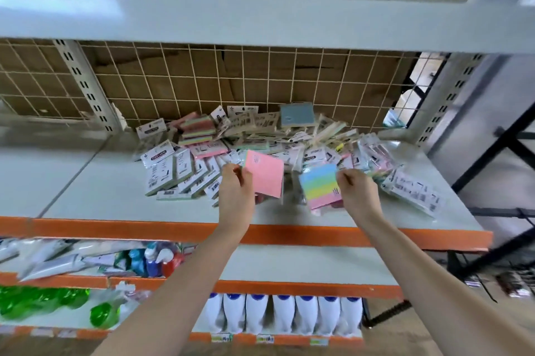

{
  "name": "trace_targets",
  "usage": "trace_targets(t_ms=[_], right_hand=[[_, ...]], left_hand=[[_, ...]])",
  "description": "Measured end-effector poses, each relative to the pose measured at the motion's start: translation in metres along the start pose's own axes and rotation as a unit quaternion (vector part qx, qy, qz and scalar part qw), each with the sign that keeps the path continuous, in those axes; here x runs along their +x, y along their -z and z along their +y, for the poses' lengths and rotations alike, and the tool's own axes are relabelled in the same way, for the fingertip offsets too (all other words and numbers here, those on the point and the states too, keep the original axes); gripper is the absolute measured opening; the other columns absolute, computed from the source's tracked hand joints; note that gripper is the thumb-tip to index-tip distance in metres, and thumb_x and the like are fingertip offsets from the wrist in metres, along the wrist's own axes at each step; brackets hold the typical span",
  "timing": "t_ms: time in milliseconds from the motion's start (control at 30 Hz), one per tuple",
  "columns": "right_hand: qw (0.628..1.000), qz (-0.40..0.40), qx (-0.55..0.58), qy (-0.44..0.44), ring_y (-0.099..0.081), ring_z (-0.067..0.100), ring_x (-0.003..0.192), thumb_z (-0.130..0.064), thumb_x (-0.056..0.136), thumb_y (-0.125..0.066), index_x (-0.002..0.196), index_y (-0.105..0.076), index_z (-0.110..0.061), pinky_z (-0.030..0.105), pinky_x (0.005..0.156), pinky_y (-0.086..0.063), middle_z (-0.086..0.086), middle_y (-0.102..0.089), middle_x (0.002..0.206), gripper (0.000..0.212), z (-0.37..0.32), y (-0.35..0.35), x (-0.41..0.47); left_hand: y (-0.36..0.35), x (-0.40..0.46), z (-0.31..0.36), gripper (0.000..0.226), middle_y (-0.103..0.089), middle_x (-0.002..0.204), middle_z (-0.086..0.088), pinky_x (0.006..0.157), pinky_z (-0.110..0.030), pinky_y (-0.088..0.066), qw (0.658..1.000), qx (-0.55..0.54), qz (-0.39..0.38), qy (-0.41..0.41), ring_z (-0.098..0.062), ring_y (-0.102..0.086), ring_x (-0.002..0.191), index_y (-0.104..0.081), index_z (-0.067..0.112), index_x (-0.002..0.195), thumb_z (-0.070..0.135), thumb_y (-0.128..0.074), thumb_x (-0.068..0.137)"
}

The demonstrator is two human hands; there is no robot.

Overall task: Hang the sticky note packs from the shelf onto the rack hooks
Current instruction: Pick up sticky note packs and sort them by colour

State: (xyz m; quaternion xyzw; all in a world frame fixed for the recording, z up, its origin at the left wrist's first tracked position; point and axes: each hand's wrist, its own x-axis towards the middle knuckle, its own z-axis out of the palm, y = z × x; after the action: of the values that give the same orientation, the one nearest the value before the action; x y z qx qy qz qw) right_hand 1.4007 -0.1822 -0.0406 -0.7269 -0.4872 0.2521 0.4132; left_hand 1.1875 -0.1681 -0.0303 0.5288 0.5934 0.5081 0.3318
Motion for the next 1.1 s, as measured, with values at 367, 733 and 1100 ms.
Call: trace_targets(t_ms=[367, 733, 1100], right_hand=[[0.738, -0.08, 0.635, -0.213, -0.069, 0.025, 0.078, -0.004, 0.073, -0.065, 0.092, -0.057, -0.006, 0.039, 0.07, -0.058, 0.014, -0.067, 0.085, 0.021, 0.029, 0.059, -0.035], [0.765, -0.049, 0.605, -0.215, -0.071, 0.021, 0.071, -0.009, 0.087, -0.059, 0.108, -0.056, -0.006, 0.031, 0.063, -0.058, 0.013, -0.072, 0.086, 0.022, 0.073, 0.151, -0.09], [0.862, 0.07, 0.473, -0.167, -0.068, 0.023, 0.064, -0.034, 0.074, -0.072, 0.1, -0.063, -0.006, 0.029, 0.052, -0.054, 0.011, -0.072, 0.08, 0.039, 0.161, 0.305, -0.151]], left_hand=[[-0.03, -0.015, 0.001, 0.02, -0.067, 0.07, -0.001, 0.052, -0.026, -0.05, 0.841, -0.315, -0.308, 0.316, -0.014, -0.064, 0.061, -0.056, 0.015, 0.088, -0.004, -0.055, 0.083], [-0.134, -0.1, 0.067, 0.028, -0.066, 0.086, -0.016, 0.054, -0.032, -0.057, 0.777, -0.338, -0.42, 0.325, -0.024, -0.068, 0.069, -0.063, 0.002, 0.094, -0.01, -0.056, 0.069], [-0.268, -0.221, 0.143, 0.029, -0.069, 0.087, -0.011, 0.074, -0.045, -0.054, 0.733, -0.267, -0.548, 0.301, -0.025, -0.066, 0.077, -0.075, 0.015, 0.091, 0.038, -0.061, 0.081]])
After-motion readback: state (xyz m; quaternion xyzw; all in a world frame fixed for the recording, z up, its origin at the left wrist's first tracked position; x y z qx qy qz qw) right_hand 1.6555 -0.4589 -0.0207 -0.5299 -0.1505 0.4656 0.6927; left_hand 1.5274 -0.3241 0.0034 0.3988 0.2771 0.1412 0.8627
